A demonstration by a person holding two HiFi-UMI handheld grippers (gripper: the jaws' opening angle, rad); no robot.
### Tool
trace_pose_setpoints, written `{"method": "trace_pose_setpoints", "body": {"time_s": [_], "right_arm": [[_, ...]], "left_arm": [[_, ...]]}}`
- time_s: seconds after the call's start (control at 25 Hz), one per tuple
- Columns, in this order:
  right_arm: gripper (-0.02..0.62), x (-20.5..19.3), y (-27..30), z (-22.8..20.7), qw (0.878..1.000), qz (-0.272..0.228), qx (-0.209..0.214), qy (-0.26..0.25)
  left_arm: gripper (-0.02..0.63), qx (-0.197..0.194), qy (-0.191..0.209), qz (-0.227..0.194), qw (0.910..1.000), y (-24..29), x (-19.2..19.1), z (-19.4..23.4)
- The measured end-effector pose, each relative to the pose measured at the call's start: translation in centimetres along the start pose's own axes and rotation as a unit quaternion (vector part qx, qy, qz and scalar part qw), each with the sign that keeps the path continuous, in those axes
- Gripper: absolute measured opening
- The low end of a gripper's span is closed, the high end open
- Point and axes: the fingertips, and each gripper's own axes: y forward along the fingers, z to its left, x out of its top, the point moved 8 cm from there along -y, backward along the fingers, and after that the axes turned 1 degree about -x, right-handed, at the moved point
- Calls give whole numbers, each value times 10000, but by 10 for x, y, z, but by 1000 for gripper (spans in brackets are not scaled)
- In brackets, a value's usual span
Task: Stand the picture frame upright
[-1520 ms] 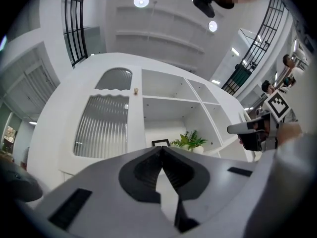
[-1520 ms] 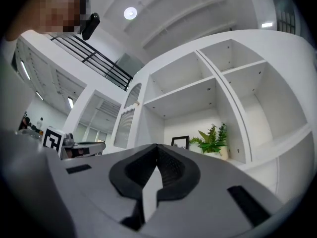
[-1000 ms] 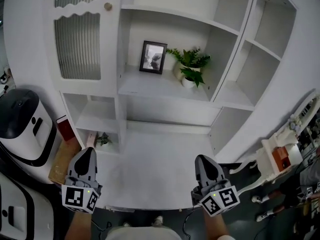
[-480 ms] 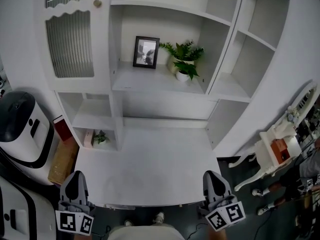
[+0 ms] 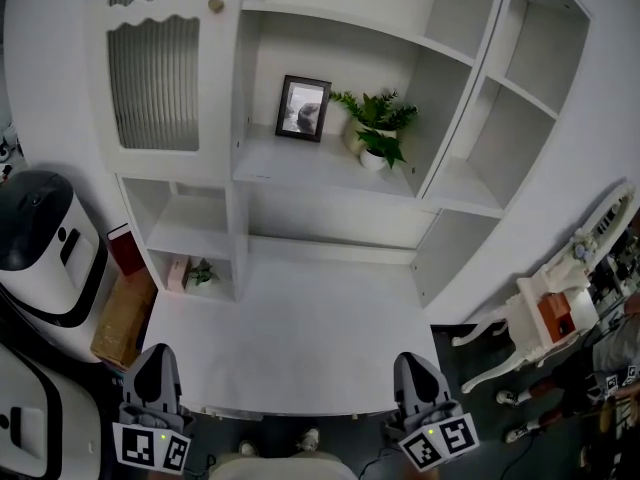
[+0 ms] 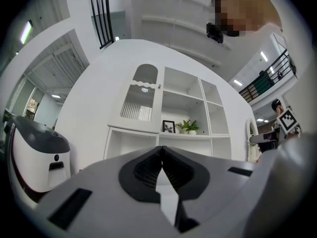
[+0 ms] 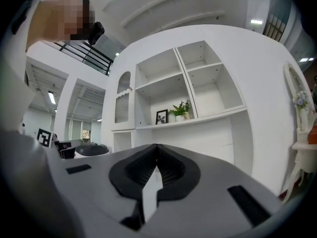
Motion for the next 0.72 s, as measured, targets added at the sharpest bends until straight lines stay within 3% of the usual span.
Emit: {"method": "trace_pose_setpoints", "body": {"time_s": [0.72], "right_arm": [[11,-6,14,-10,9998,26,150,112]], "left_arm": [[18,-17,-76,-15,10000,19,-6,-12]]}}
